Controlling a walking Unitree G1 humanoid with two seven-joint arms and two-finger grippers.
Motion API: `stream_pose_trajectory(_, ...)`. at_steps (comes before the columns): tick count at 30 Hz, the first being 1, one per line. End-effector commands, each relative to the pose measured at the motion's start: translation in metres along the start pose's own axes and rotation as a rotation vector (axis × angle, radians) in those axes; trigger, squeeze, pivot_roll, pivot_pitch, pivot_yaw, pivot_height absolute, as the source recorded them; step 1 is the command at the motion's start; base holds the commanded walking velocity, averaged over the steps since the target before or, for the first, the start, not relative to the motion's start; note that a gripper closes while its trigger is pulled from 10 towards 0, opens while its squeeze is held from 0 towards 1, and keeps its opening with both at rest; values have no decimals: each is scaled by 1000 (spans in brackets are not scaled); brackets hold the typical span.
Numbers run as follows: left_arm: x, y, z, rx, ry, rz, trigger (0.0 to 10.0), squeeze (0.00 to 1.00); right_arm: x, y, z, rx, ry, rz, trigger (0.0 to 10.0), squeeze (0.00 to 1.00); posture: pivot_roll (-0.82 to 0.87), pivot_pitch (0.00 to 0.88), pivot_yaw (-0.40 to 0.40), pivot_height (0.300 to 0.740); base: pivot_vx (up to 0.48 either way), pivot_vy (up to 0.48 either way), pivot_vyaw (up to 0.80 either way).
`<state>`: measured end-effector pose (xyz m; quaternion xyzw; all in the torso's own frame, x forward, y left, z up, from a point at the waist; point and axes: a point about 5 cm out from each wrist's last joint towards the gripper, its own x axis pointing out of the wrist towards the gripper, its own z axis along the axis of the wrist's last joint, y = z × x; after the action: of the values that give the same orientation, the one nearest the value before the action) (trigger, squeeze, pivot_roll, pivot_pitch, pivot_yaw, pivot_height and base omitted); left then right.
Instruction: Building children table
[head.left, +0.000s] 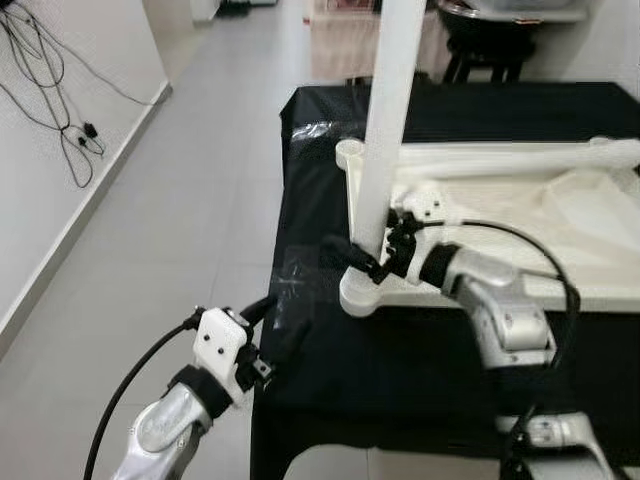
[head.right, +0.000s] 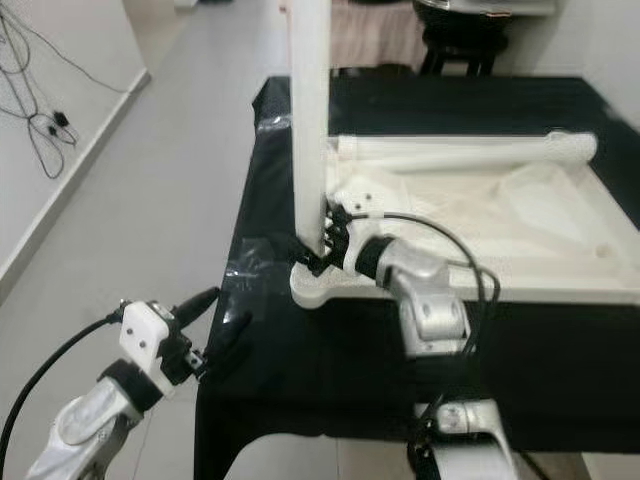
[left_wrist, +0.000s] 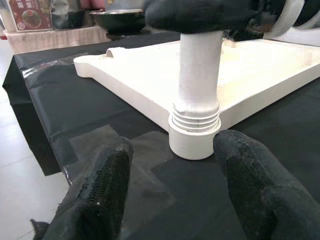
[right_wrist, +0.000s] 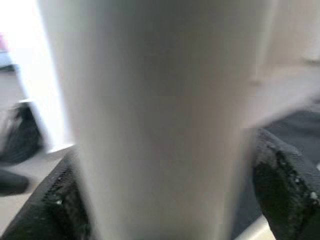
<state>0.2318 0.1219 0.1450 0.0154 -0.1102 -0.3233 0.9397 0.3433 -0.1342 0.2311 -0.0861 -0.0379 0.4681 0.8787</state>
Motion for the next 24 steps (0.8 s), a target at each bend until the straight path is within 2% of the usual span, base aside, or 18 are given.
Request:
stream_pose_trajectory(1, -3, -2, -6, -14, 25, -1, 10000, 0, 3, 2, -14, 43, 29, 96, 10000, 0, -68, 149, 9, 740, 0, 0, 0)
stream_pose_trajectory(5, -4, -4, -7, -13, 28, 1, 10000, 0, 7, -7, -18, 79, 63, 174, 10000, 0, -59, 150, 7, 740, 0, 0, 0)
stream_pose_trajectory(10, -5, -5, -7, -13, 30, 0, 10000, 0, 7, -9, -20, 91, 81, 227, 9882, 0, -59, 149, 7, 740, 0, 0, 0)
stream_pose_trajectory(11, -5, -5, -7, -14, 32, -2, 10000, 0, 6, -10, -21, 101, 84, 239, 0, 0, -58, 142, 10, 740, 0, 0, 0)
stream_pose_trajectory(18, -5, -6, -8, -18, 34, -8, 10000, 0, 1, -17, -23, 117, 69, 241, 0, 0, -61, 143, 13, 740, 0, 0, 0)
stream_pose_trajectory(24, -5, -7, -7, -19, 32, -9, 10000, 0, -9, -22, -30, 96, 62, 153, 0, 0, -67, 147, 16, 740, 0, 0, 0)
